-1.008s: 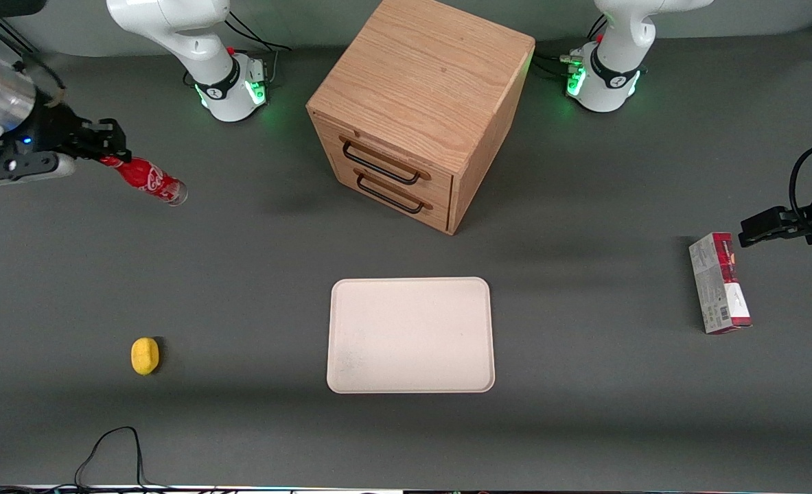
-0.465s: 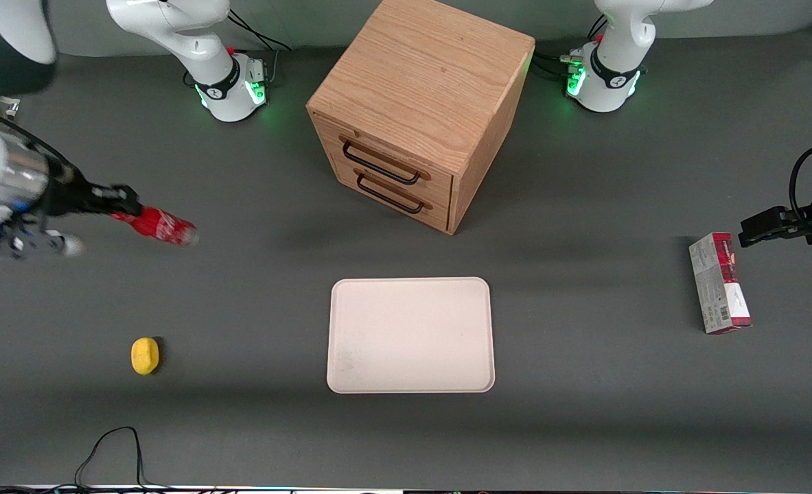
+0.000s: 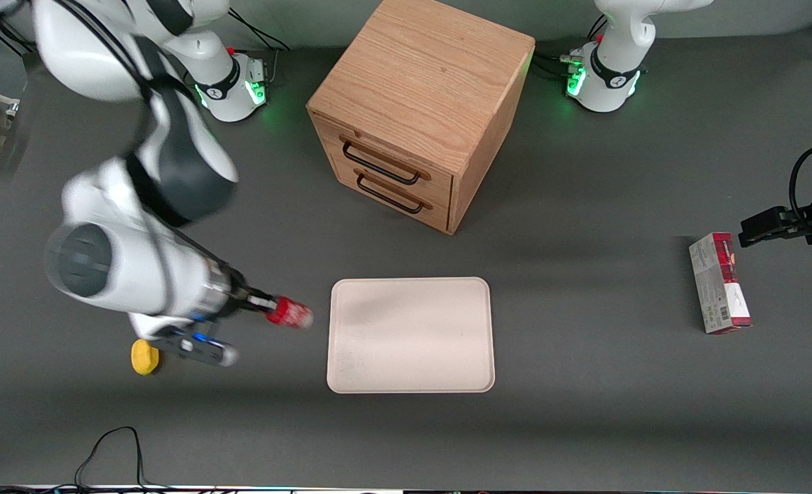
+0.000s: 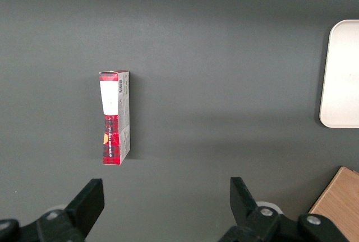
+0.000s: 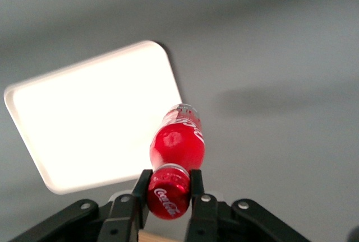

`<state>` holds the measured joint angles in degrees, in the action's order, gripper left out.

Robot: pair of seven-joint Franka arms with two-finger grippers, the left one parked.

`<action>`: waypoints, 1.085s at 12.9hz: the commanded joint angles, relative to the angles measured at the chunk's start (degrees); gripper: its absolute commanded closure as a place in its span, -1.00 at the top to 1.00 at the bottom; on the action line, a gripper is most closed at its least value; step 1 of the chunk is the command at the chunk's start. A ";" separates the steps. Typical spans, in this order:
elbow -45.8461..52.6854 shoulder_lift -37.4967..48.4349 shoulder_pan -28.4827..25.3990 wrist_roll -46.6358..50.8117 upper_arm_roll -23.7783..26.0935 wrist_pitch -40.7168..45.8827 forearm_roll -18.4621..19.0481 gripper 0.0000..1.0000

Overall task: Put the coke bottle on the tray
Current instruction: 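Lift the bottle and carry it to the white tray's corner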

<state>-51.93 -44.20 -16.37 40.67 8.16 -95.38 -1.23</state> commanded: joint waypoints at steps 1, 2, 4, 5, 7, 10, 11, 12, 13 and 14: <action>5.53 -8.25 -4.19 7.13 -0.25 -6.28 7.37 -1.00; 5.53 -9.66 -4.28 8.01 -0.33 -9.52 7.47 -1.00; 5.61 -11.16 -4.28 8.98 -0.34 -12.80 7.65 -1.00; 5.61 -11.43 -4.37 9.08 -0.34 -13.33 7.74 -1.00; 5.61 -11.61 -4.63 9.08 -0.34 -13.51 7.74 -1.00; 5.61 -11.87 -4.81 9.42 -0.42 -13.60 7.74 -1.00; 5.53 -11.87 -4.81 9.52 -0.42 -13.60 7.74 -1.00; 5.53 -11.87 -4.81 9.60 -0.42 -13.60 7.74 -1.00; 5.53 -11.87 -4.81 9.60 -0.42 -13.60 7.74 -1.00; 5.53 -11.87 -4.81 9.60 -0.34 -13.60 7.74 -0.83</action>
<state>-48.68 -55.32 -20.68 48.37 7.75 -109.38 4.87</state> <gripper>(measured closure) 0.683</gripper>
